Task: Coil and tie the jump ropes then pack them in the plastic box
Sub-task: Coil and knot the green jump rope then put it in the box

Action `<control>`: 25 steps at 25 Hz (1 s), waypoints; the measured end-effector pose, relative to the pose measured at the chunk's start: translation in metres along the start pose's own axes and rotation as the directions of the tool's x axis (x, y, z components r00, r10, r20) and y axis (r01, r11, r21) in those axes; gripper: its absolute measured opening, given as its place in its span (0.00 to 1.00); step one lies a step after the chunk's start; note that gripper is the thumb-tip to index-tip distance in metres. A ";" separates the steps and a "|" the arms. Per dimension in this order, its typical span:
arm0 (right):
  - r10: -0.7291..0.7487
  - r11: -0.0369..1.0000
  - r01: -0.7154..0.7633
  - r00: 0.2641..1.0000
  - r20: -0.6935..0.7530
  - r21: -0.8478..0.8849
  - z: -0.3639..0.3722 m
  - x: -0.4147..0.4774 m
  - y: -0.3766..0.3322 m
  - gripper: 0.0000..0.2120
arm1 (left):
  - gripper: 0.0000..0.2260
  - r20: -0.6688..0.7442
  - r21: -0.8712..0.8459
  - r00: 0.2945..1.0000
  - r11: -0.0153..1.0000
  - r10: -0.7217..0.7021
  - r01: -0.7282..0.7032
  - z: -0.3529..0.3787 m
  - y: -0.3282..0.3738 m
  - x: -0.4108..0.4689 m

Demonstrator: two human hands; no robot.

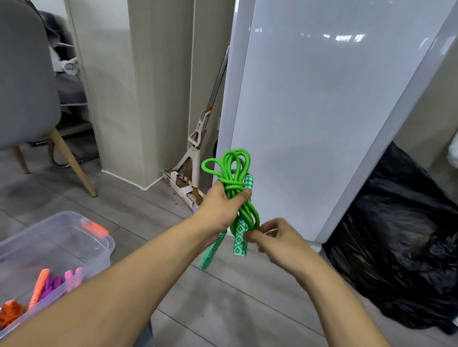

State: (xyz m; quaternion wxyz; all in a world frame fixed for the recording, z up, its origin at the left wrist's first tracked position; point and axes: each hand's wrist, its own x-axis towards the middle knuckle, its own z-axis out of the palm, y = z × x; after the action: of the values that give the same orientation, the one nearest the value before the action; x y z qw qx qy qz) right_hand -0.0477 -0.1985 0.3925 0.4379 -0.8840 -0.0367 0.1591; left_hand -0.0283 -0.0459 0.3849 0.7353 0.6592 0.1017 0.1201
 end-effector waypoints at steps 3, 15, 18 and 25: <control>-0.052 0.998 0.051 0.999 0.010 0.034 0.021 0.002 -0.001 0.16 | 0.08 -0.015 -0.112 1.000 0.994 -0.008 0.006 0.000 0.004 0.000; 0.060 0.906 0.039 0.974 0.220 -0.421 -0.010 0.001 0.003 0.17 | 0.06 -0.210 -0.451 0.938 0.879 -0.276 0.158 -0.013 0.013 0.009; 0.122 0.791 0.048 0.964 0.235 -0.610 -0.009 -0.006 -0.002 0.17 | 0.06 -0.151 -0.546 0.927 0.811 -0.342 0.211 -0.011 0.014 0.006; -0.228 0.968 0.214 0.967 0.110 0.127 0.035 -0.006 -0.016 0.12 | 0.04 -0.208 -0.607 0.915 0.779 -0.347 0.157 0.006 0.022 -0.004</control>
State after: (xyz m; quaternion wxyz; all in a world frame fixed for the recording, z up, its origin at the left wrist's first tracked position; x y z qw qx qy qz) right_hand -0.0628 -0.1630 0.3868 0.4996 -0.8363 -0.1534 0.1657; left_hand -0.0312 -0.0505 0.4076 0.8845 0.3573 0.2621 0.1457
